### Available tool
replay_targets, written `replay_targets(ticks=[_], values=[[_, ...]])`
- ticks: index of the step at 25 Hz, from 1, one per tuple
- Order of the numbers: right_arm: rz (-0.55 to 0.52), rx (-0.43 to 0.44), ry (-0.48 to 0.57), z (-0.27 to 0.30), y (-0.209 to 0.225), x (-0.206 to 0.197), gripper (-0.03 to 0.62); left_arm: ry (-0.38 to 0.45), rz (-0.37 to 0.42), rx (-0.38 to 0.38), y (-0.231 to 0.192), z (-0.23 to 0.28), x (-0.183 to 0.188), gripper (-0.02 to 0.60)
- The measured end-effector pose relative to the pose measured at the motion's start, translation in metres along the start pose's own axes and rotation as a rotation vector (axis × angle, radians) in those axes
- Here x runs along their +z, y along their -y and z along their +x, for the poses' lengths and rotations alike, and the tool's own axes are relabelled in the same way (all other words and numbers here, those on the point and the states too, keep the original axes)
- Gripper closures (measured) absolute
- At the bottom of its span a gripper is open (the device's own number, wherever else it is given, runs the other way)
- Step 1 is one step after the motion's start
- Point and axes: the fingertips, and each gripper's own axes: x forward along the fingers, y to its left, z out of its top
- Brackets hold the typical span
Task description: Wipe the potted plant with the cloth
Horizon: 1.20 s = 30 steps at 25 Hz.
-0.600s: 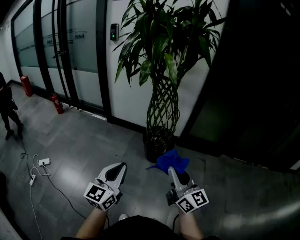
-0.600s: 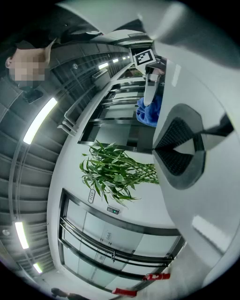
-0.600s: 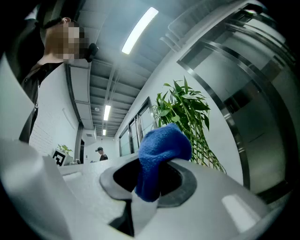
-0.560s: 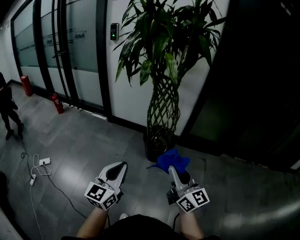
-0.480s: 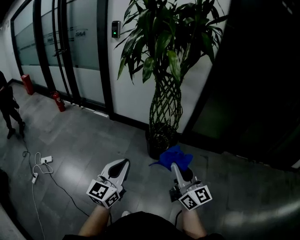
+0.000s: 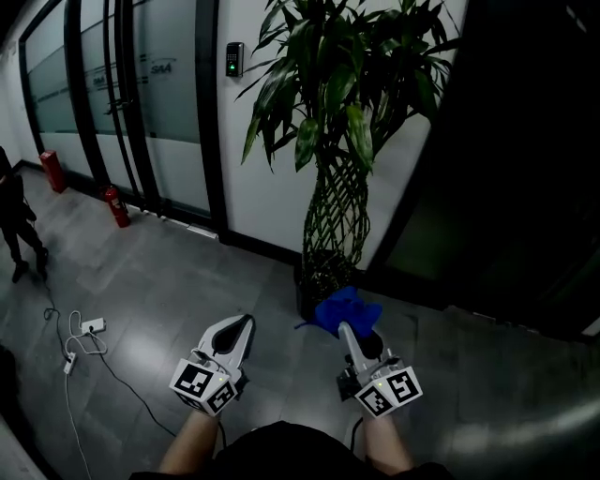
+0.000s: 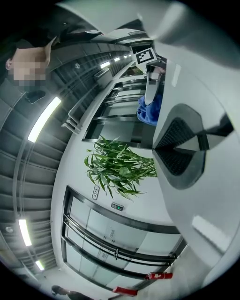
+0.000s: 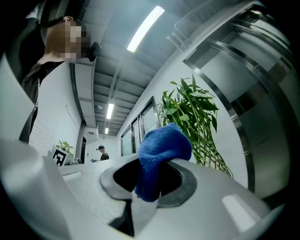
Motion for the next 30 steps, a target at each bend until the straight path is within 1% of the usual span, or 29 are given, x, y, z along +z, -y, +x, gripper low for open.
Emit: replay_targets(ticks=[5,10,16,19,21,24,27,30], values=[[0.0,-0.017,0.022,0.016,-0.009,0.004,0.508,-0.001,0.005,-0.022,-0.016,0.001,0.009,0.575],[0.02,-0.012,0.011,0.035,-0.026,-0.02,0.508,-0.024,0.008,-0.033,-0.036,-0.009,0.002,0.575],[0.011,-0.004,-0.011,0.051,-0.009,-0.018,0.508,-0.042,-0.009,-0.039,-0.043,0.018,-0.004,0.575],[0.024,0.019,0.007,0.061,0.008,-0.018,0.508,-0.045,0.008,-0.017,-0.046,0.035,-0.006,0.575],[0.026,0.029,0.018,0.07,0.032,-0.012,0.508,-0.036,0.02,-0.012,-0.047,0.061,-0.007,0.575],[0.026,0.052,0.015,0.072,0.07,-0.009,0.508,-0.025,0.017,0.005,-0.035,0.096,-0.016,0.575],[0.029,0.096,0.022,0.08,0.091,-0.01,0.508,-0.009,0.042,0.032,-0.029,0.114,-0.017,0.575],[0.028,0.145,0.024,0.094,0.127,-0.001,0.508,0.014,0.049,0.067,-0.02,0.151,-0.017,0.575]])
